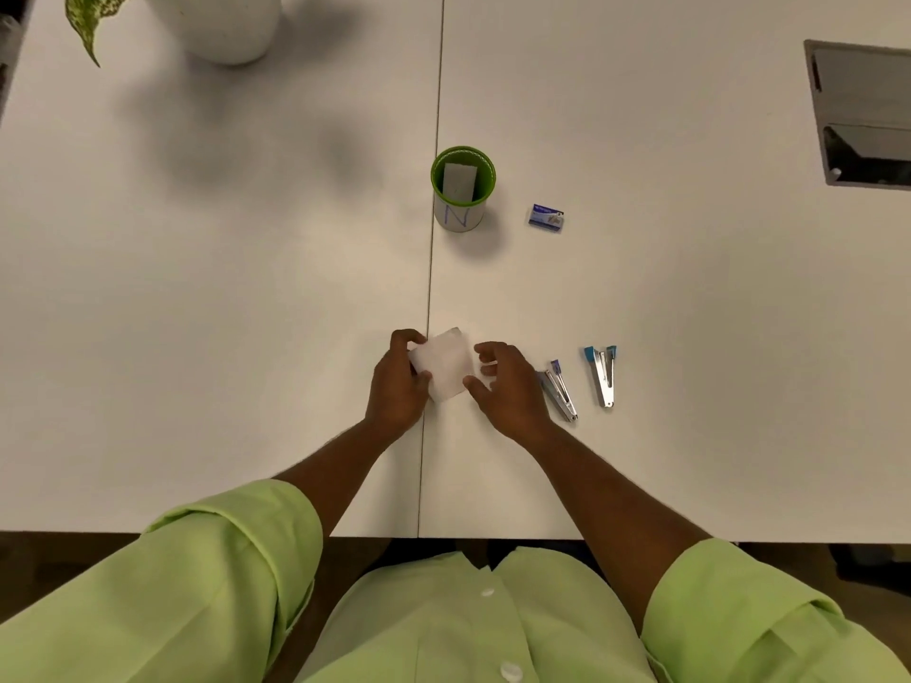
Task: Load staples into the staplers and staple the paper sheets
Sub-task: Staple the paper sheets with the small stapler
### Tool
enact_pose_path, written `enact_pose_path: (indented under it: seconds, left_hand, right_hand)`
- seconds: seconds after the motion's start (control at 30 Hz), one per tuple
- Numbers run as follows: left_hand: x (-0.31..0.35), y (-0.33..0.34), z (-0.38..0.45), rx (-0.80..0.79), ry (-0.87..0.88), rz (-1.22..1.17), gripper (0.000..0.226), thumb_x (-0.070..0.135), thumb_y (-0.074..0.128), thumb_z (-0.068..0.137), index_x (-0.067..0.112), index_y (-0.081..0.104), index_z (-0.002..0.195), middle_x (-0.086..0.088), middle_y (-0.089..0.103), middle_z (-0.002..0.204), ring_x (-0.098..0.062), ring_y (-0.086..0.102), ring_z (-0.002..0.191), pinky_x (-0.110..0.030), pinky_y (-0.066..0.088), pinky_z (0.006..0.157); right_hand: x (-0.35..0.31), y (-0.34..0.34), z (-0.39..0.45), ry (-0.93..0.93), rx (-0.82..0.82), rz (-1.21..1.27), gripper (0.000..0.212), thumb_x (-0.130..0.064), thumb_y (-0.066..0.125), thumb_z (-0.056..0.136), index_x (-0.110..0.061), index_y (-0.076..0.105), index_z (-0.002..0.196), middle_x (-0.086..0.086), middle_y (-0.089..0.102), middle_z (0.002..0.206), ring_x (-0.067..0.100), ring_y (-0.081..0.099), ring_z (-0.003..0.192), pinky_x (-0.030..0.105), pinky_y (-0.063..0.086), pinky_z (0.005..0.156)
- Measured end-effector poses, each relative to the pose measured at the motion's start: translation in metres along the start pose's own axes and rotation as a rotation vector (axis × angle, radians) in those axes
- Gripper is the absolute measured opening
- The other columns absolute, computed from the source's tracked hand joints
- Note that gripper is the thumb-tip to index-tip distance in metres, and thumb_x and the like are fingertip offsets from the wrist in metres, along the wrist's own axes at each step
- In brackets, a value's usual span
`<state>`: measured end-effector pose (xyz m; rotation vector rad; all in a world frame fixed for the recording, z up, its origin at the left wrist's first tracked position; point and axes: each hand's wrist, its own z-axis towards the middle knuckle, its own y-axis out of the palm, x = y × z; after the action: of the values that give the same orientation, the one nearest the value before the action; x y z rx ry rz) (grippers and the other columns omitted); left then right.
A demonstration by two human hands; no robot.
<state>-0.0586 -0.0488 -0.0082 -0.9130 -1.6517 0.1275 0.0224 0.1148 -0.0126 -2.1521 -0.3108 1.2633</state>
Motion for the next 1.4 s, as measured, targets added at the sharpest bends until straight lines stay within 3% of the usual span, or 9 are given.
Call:
enact_pose_path:
  seconds: [0.17, 0.33, 0.43, 0.57, 0.77, 0.9, 1.03, 1.17, 1.4]
  left_hand:
    - [0.027, 0.026, 0.003, 0.035, -0.169, -0.18, 0.049, -0.001, 0.062, 0.091, 0.025, 0.046, 0.129, 0.006, 0.061, 0.09, -0.007, 0.064, 0.079, -0.016, 0.048, 0.068]
    - [0.061, 0.049, 0.005, 0.066, -0.278, -0.333, 0.042, 0.005, 0.06, 0.095, 0.03, 0.047, 0.126, -0.003, 0.065, 0.096, -0.012, 0.063, 0.081, -0.02, 0.048, 0.067]
    - [0.074, 0.057, 0.005, 0.102, -0.298, -0.385, 0.033, 0.009, 0.062, 0.094, 0.033, 0.048, 0.111, -0.003, 0.068, 0.091, -0.01, 0.061, 0.075, -0.02, 0.047, 0.064]
    - [0.086, 0.069, 0.003, 0.089, -0.248, -0.385, 0.018, 0.006, 0.065, 0.091, 0.024, 0.062, 0.091, -0.001, 0.067, 0.086, -0.018, 0.061, 0.079, -0.032, 0.05, 0.075]
    - [0.089, 0.079, -0.006, -0.016, -0.193, -0.35, 0.046, -0.003, 0.074, 0.083, 0.017, 0.067, 0.123, 0.0, 0.07, 0.113, -0.017, 0.065, 0.099, -0.021, 0.054, 0.085]
    - [0.09, 0.082, -0.011, -0.056, -0.1, -0.218, 0.056, 0.001, 0.08, 0.08, 0.011, 0.062, 0.133, -0.005, 0.065, 0.127, -0.02, 0.062, 0.108, -0.028, 0.054, 0.092]
    - [0.088, 0.079, -0.008, -0.021, 0.017, -0.084, 0.039, 0.004, 0.077, 0.085, 0.011, 0.07, 0.122, -0.007, 0.067, 0.115, -0.019, 0.062, 0.097, -0.025, 0.054, 0.084]
    - [0.079, 0.068, -0.003, 0.003, 0.029, -0.047, 0.02, 0.015, 0.074, 0.09, 0.016, 0.076, 0.11, 0.0, 0.056, 0.106, -0.012, 0.056, 0.095, -0.008, 0.042, 0.075]
    - [0.07, 0.055, -0.002, -0.106, -0.045, -0.113, 0.014, 0.017, 0.065, 0.096, 0.021, 0.077, 0.103, 0.011, 0.073, 0.091, 0.004, 0.066, 0.083, -0.013, 0.049, 0.074]
  right_hand:
    - [0.011, -0.019, -0.001, 0.003, -0.058, 0.189, 0.061, -0.017, 0.071, 0.09, -0.051, 0.043, 0.131, -0.018, 0.065, 0.107, -0.002, 0.067, 0.088, 0.027, 0.061, 0.076]
    - [0.019, -0.054, -0.001, -0.04, 0.013, 0.196, 0.064, -0.026, 0.077, 0.085, -0.061, 0.042, 0.127, -0.014, 0.062, 0.094, 0.008, 0.061, 0.082, 0.019, 0.053, 0.072]
    - [0.027, -0.069, 0.001, -0.054, 0.03, 0.225, 0.058, -0.018, 0.08, 0.083, -0.053, 0.053, 0.121, -0.003, 0.058, 0.085, 0.012, 0.053, 0.07, 0.022, 0.05, 0.066]
    - [0.04, -0.084, 0.003, -0.079, 0.011, 0.261, 0.036, -0.01, 0.077, 0.085, -0.035, 0.071, 0.111, 0.0, 0.069, 0.102, 0.009, 0.051, 0.069, 0.021, 0.046, 0.072]
    - [0.044, -0.095, 0.007, 0.009, -0.028, 0.258, 0.049, -0.01, 0.085, 0.076, -0.022, 0.068, 0.121, 0.007, 0.067, 0.111, 0.023, 0.061, 0.086, 0.028, 0.053, 0.08]
    - [0.044, -0.1, 0.008, -0.016, 0.047, 0.162, 0.038, -0.016, 0.087, 0.075, -0.024, 0.073, 0.11, -0.01, 0.065, 0.094, 0.003, 0.058, 0.074, 0.02, 0.049, 0.072]
    - [0.042, -0.099, 0.004, 0.008, 0.104, 0.166, 0.021, -0.025, 0.087, 0.075, -0.031, 0.075, 0.092, -0.008, 0.067, 0.085, 0.002, 0.058, 0.071, 0.016, 0.047, 0.067]
    - [0.038, -0.091, 0.002, 0.046, 0.12, 0.178, 0.021, -0.033, 0.087, 0.076, -0.04, 0.068, 0.071, -0.007, 0.067, 0.086, 0.004, 0.059, 0.075, 0.018, 0.047, 0.067]
    - [0.031, -0.078, -0.001, 0.245, 0.05, 0.49, 0.021, -0.021, 0.084, 0.081, -0.006, 0.071, 0.088, 0.008, 0.072, 0.087, 0.015, 0.065, 0.077, 0.028, 0.054, 0.07]
